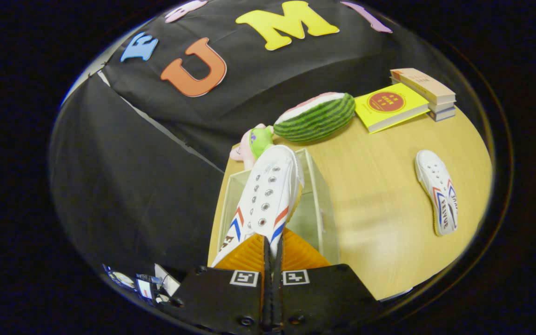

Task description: Open the storage box then place both shoes into the box .Put the left shoe in first, then the right shoe, with the right side of both shoes facing outward in a uniform manner.

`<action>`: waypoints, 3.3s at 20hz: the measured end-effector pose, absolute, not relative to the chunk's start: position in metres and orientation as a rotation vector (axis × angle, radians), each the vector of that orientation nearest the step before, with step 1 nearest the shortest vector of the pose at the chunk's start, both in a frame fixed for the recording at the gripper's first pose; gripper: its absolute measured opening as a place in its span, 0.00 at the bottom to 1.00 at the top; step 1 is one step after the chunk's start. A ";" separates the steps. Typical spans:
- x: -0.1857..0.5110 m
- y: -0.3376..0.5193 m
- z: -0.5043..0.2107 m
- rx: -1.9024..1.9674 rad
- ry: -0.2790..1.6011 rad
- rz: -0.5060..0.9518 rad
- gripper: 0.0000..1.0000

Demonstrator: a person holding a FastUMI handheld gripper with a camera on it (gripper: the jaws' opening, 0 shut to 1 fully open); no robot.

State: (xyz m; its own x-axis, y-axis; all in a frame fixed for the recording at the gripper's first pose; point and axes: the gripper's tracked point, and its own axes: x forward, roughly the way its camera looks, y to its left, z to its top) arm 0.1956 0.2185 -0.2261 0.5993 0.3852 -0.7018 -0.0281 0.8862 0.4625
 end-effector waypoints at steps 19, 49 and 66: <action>0.194 0.225 -0.230 -0.015 0.704 0.230 0.83; 0.175 -0.164 -0.345 -0.122 1.094 -0.147 0.88; 0.191 -0.173 -0.385 -0.207 1.177 -0.183 0.81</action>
State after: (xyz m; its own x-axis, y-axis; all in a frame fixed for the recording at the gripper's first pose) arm 0.1907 -0.1731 -0.3850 0.3732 -0.2490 -0.8937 0.0336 0.9663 -0.2551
